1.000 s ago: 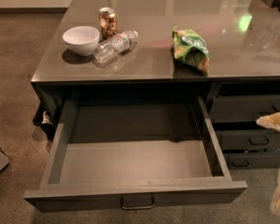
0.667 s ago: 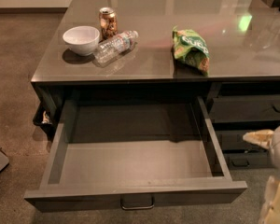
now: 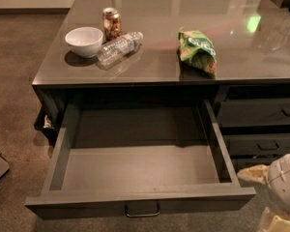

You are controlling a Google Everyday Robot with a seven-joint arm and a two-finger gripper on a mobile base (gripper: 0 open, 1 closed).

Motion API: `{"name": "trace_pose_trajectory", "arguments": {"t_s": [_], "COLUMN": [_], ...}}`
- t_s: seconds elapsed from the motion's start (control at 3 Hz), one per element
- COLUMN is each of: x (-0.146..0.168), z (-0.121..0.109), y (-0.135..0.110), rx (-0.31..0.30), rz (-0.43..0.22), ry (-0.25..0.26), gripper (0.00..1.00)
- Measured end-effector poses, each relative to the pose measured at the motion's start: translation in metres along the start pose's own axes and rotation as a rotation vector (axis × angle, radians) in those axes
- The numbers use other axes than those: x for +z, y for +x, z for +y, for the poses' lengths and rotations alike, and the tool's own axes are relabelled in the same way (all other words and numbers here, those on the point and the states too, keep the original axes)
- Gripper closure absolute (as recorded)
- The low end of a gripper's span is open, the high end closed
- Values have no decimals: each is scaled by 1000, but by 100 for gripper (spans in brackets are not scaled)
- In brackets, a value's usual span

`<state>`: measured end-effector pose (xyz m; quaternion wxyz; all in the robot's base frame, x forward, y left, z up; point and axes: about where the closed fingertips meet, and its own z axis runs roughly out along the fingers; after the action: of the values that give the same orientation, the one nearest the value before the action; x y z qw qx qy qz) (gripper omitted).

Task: Close top drawer

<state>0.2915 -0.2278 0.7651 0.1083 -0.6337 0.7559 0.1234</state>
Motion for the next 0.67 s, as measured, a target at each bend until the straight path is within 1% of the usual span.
{"name": "trace_pose_trajectory", "arguments": {"t_s": [0.33, 0.67], "x": [20, 40], "z": [5, 6], "y": [11, 20], "rx": [2, 4], "rz": [-16, -14], "ry": [-15, -40], "gripper": [42, 65]}}
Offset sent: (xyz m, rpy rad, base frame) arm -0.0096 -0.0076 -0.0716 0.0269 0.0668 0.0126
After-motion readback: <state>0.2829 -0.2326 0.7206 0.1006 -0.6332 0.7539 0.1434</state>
